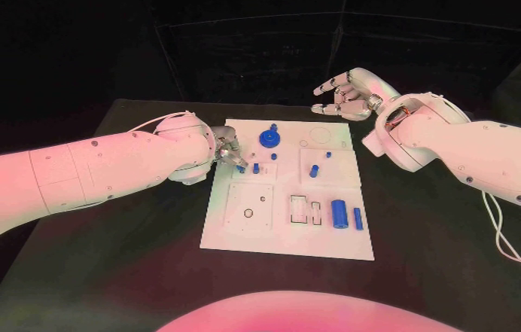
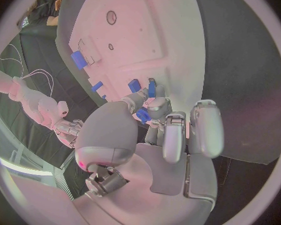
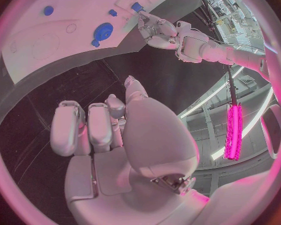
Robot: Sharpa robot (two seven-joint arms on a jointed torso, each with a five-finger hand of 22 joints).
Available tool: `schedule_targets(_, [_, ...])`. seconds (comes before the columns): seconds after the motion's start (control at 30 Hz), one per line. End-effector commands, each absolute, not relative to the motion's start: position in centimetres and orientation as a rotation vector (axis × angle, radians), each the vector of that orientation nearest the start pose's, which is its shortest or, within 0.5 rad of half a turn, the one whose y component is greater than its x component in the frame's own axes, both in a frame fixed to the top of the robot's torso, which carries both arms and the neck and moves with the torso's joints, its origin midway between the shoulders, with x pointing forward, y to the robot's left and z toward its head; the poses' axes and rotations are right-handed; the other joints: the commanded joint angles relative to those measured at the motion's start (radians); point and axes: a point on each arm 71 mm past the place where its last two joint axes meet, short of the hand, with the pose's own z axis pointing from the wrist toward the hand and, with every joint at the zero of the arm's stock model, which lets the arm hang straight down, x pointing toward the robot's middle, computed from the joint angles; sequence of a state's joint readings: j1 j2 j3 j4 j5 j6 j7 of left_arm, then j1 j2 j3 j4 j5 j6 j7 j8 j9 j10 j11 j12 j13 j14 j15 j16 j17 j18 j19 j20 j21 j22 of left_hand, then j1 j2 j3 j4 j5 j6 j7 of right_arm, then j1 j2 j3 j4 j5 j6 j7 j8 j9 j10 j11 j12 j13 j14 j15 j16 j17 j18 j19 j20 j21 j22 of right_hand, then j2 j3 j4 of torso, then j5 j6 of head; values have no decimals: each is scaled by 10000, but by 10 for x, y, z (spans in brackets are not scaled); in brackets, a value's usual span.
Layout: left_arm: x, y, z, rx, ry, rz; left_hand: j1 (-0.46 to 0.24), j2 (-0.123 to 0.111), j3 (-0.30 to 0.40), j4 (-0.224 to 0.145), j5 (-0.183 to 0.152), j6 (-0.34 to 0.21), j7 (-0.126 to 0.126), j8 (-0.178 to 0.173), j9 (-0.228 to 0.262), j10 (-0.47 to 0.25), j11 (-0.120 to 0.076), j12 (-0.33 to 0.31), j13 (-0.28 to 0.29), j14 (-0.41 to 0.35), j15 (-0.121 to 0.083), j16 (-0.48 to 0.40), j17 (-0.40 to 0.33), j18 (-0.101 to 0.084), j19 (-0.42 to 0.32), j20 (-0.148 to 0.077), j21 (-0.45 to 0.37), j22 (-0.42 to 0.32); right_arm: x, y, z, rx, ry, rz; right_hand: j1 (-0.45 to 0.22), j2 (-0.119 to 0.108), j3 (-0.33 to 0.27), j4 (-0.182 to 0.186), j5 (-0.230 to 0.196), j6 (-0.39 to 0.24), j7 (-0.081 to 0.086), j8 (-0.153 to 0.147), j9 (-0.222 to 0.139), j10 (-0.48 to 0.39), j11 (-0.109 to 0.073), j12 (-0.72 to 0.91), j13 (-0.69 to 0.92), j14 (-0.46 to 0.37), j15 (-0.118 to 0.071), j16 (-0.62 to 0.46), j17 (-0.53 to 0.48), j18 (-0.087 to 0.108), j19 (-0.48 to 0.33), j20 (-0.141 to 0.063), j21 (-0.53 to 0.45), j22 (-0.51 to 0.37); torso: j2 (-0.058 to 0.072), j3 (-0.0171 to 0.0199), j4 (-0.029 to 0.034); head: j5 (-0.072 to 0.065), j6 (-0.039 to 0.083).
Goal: Assemble the parts on the task board
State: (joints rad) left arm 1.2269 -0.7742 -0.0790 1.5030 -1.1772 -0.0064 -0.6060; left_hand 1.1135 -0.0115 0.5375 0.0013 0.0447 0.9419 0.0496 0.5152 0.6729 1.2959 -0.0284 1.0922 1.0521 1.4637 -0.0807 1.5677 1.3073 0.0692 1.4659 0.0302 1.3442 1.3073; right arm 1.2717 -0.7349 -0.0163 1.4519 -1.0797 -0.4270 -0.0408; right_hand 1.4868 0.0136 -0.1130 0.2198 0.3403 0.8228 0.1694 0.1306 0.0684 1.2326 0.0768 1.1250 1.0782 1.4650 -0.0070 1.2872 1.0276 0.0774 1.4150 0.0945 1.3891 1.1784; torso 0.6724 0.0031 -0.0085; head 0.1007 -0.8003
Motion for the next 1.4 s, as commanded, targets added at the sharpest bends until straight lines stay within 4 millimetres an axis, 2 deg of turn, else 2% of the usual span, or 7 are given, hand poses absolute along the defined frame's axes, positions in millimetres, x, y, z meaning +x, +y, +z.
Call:
schedule_targets(0.03, [484,198,-223,-1654,22178,-2631,-57,22,545,-479,26,37,-63,56,185,93,3,50,18,1071,-65,31,2635,-50,4,-82,-25,241,515,-170,-138,1764,15581,8945,0,73,-42,23,28,-52,7,46,-14,-81,1,-38,-15,126,-9,-57,-16,-15,-67,14,-34,-9,4,3,-9,6,-12])
schedule_targets(0.4, [485,198,-224,-1562,22333,-2512,-138,-40,517,-450,23,62,-84,102,224,124,-14,82,42,1071,-78,31,2635,-53,9,-94,-18,254,515,-171,-138,1768,15577,8940,0,73,-42,23,28,-52,7,46,-14,-81,1,-38,-15,126,-9,-57,-16,-15,-67,14,-34,-9,-5,-2,17,-13,-40])
schedule_targets(0.6, [484,196,-225,-1494,22398,-2509,-312,-164,341,-369,22,122,-110,172,276,174,-31,140,84,1071,-90,31,2635,-64,28,-107,14,295,515,-170,-138,1764,15577,8947,0,73,-42,23,28,-52,7,46,-14,-81,1,-38,-15,126,-9,-57,-16,-15,-67,14,-34,-9,0,-5,2,-2,-39])
schedule_targets(1.23, [487,197,-221,-2095,21660,-2764,-228,-56,342,-406,24,183,-173,246,331,348,-88,386,322,1071,-130,31,2635,-86,76,-137,99,391,515,-170,-138,1769,15558,8947,0,73,-42,23,28,-52,7,46,-14,-81,1,-38,-15,126,-9,-57,-16,-15,-67,14,-34,-9,-2,-6,12,-21,-41])
schedule_targets(1.4, [486,196,-219,-2211,21455,-2920,-218,-43,343,-412,24,190,-178,257,339,369,-94,413,347,1071,-136,31,2635,-89,82,-141,109,401,515,-170,-138,1770,15557,8943,0,73,-42,23,28,-52,7,46,-14,-81,1,-38,-15,126,-9,-57,-16,-15,-67,14,-34,-9,-2,-16,12,-32,-43])
